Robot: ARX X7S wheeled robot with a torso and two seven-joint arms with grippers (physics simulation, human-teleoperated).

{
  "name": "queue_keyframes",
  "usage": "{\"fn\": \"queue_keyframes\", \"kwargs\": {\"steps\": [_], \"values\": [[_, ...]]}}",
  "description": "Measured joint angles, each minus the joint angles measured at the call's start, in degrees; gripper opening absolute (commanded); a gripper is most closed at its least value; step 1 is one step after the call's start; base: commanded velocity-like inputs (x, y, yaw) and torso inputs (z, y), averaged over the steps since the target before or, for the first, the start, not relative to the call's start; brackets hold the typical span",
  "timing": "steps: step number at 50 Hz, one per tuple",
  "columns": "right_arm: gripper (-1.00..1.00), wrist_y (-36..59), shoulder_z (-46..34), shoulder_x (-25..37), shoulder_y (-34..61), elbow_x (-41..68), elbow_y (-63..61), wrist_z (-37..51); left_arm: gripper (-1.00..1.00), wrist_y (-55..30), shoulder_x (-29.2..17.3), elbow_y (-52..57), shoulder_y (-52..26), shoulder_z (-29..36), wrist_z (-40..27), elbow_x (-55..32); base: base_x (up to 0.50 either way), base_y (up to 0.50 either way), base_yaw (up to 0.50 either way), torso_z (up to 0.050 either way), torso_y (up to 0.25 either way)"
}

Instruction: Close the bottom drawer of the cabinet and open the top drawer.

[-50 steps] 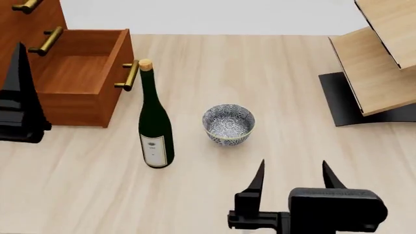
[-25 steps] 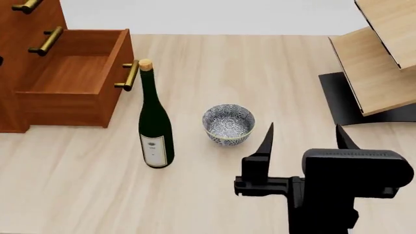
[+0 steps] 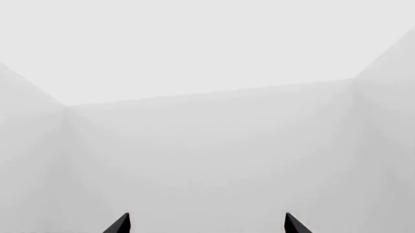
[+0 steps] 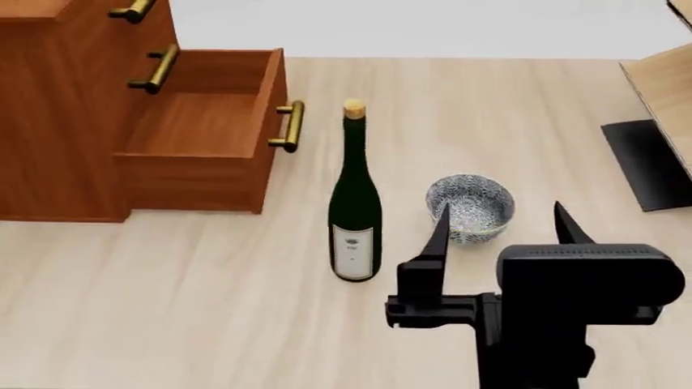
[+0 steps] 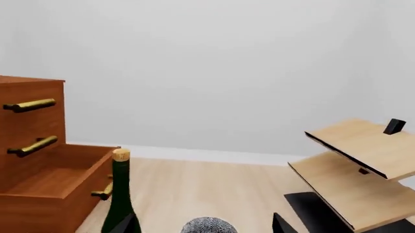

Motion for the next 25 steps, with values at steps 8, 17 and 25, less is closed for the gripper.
{"fn": "queue_keyframes", "kwargs": {"steps": [8, 17, 25], "values": [[1.00, -0.1, -0.5, 0.2, 0.0, 0.0, 0.3, 0.1, 1.00, 0.5, -0.1, -0.1, 0.2, 0.2, -0.3, 0.2, 0.00, 0.50, 0.00, 0.000, 0.000], [1.00, -0.3, -0.8, 0.4, -0.1, 0.2, 0.3, 0.2, 1.00, 1.8, -0.7, -0.2, 0.7, 1.0, -0.4, 1.0, 0.00, 0.50, 0.00, 0.000, 0.000], [1.00, -0.4, -1.1, 0.6, -0.2, 0.4, 0.4, 0.3, 1.00, 2.7, -1.1, -0.4, 1.1, 1.6, -0.5, 1.4, 0.00, 0.50, 0.00, 0.000, 0.000]]}}
